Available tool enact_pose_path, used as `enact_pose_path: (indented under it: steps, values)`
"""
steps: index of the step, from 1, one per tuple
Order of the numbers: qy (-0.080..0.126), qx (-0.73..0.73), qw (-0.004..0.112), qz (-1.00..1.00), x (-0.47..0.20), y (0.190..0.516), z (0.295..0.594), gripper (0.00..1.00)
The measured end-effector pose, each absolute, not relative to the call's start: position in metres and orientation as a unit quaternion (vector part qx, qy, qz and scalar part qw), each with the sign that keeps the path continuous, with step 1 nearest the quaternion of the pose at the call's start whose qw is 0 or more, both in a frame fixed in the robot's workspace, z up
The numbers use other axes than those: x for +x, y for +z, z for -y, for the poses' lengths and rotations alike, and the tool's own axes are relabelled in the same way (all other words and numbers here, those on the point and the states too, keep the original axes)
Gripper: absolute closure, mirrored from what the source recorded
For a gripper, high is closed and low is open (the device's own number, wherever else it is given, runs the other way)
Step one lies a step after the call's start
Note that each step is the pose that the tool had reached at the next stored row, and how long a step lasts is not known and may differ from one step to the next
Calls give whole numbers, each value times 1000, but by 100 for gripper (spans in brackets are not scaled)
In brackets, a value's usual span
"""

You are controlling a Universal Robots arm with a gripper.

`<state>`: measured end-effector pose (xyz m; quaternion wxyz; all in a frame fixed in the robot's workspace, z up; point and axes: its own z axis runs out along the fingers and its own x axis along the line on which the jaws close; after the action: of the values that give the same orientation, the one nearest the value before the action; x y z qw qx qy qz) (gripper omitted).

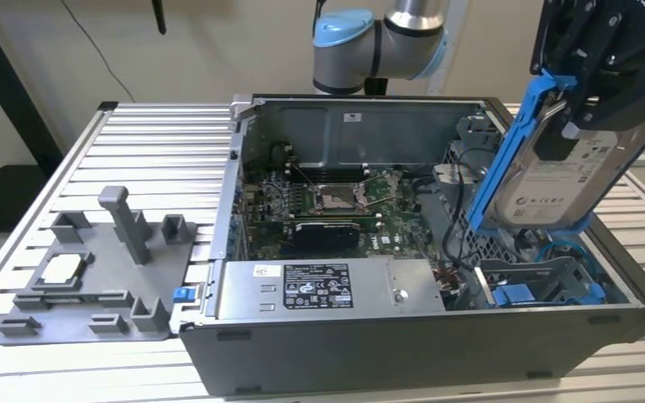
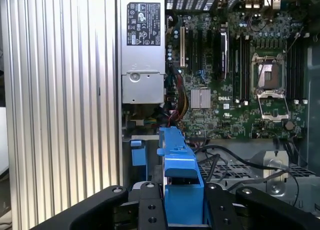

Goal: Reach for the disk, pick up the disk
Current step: 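Pick up the disk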

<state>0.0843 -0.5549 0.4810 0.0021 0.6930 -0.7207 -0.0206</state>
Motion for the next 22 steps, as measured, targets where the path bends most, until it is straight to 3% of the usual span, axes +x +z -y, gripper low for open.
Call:
enact_pose_path:
  steps: [22]
  values:
    - [-19, 693, 4, 721, 84, 468, 555, 100]
